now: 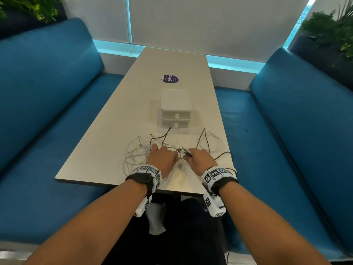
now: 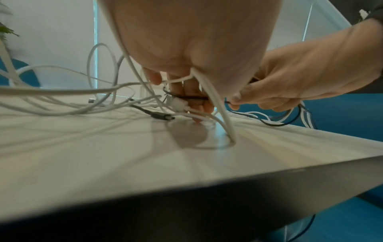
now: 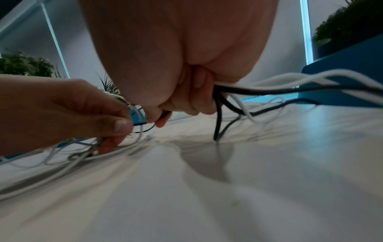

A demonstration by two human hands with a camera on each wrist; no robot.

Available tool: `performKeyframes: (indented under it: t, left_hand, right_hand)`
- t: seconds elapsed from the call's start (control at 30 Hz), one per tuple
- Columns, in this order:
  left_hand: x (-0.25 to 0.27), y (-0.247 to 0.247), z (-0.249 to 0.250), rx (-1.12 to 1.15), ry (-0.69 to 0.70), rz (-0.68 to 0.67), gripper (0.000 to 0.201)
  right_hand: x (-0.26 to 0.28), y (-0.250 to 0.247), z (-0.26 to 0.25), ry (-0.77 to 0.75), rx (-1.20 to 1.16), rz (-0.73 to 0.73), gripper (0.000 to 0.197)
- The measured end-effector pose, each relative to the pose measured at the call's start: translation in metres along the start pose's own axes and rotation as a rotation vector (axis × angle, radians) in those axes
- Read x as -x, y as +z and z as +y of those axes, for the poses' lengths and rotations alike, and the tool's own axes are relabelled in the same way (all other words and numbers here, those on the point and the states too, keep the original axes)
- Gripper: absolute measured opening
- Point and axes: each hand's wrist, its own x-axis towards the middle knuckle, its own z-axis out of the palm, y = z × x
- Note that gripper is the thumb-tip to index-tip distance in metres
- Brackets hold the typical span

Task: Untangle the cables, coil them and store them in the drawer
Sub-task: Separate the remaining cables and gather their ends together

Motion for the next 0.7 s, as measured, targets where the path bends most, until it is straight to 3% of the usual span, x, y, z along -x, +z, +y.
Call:
performKeyframes:
  t: [0.27,0.47,0.6,0.7]
  left_hand:
    - [0.003,-0.002,-0.035,0.033,-0.058,-0.039,0.031]
    - [0.001,-0.001,-0.015,0.060,-0.040,-0.062,0.031]
    - [-0.003,-0.002,-0.002,0.080,-0.043,-0.038,0.029]
    - [-0.004,-0.001,0.000,0.121,-0.041,-0.024,0.030]
  right_hand:
    - [0.007,-0.033,0.053,0.325,0.139,0.076,0.024]
    - [0.009,-0.015,0.016,0.163,-0.032,0.174,0.024]
    - [0.006,0.002,-0.010,0.005,-0.115,0.050,0.022]
    - [0.002,0.005,-0.012,0.021,-0.121,0.022,0.023]
